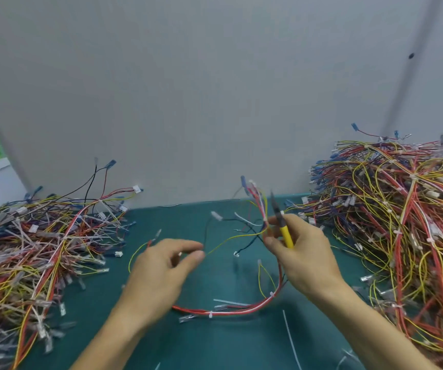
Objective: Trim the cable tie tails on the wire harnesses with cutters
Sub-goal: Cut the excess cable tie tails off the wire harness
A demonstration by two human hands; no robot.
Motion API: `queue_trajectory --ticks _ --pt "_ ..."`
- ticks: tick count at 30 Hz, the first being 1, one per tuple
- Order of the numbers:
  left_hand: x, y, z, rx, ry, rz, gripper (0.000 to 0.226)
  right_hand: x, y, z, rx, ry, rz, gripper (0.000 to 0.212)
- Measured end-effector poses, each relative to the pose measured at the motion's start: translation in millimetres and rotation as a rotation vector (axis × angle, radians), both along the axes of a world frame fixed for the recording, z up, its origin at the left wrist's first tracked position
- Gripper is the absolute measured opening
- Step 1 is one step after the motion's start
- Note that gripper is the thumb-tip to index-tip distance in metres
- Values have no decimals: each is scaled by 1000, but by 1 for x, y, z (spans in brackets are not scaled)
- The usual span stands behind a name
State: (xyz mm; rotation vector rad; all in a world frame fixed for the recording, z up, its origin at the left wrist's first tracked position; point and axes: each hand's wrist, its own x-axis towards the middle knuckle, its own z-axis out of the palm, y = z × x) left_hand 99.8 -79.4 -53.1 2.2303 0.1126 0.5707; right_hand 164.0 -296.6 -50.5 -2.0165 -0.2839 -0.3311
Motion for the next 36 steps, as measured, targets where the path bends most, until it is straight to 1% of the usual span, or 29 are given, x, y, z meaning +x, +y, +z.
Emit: queue_trajectory --ticks 3,4,5,7,8,10,12,14,18,20,22,24,29,33,35,36 --pt "-3 -30 1 -491 72 -252 12 -14 8 7 -108 -226 155 20" --pt "-4 -37 1 -620 92 -299 12 -19 10 9 -133 -279 217 20" --pt "-4 -42 2 -727 107 -330 18 -23 13 10 -163 -318 275 19" --pt "-5 -45 2 -947 122 -354 26 -28 16 10 -212 -341 366 21" --pt "-5 -45 2 -1040 130 -357 25 -28 17 10 -226 -331 394 22" --pt "-5 -45 3 -1161 143 -361 22 -29 17 10 -245 -316 429 25" --pt "-4 -47 4 -1211 129 -347 16 -29 17 10 -260 -328 469 28" --pt "-3 -47 5 -1257 111 -329 10 -30 18 11 -257 -350 467 29" --pt "-1 -36 13 -1380 66 -251 13 -32 19 16 -195 -434 277 16" --pt "1 -29 15 -1432 42 -214 17 -32 17 18 -205 -451 178 12" --pt "2 -23 17 -1476 23 -198 18 -31 17 17 -267 -413 114 17" --pt "3 -19 19 -1505 8 -199 15 -34 20 12 -350 -358 97 19" --pt "3 -21 18 -1552 -13 -231 16 -40 30 0 -340 -303 138 22" --pt "2 -22 15 -1535 -3 -268 20 -44 35 -8 -311 -336 144 12" --pt "1 -22 14 -1422 -6 -303 26 -44 35 -10 -248 -327 105 9" --pt "-1 -22 13 -1296 2 -313 30 -42 34 -9 -192 -291 85 11"
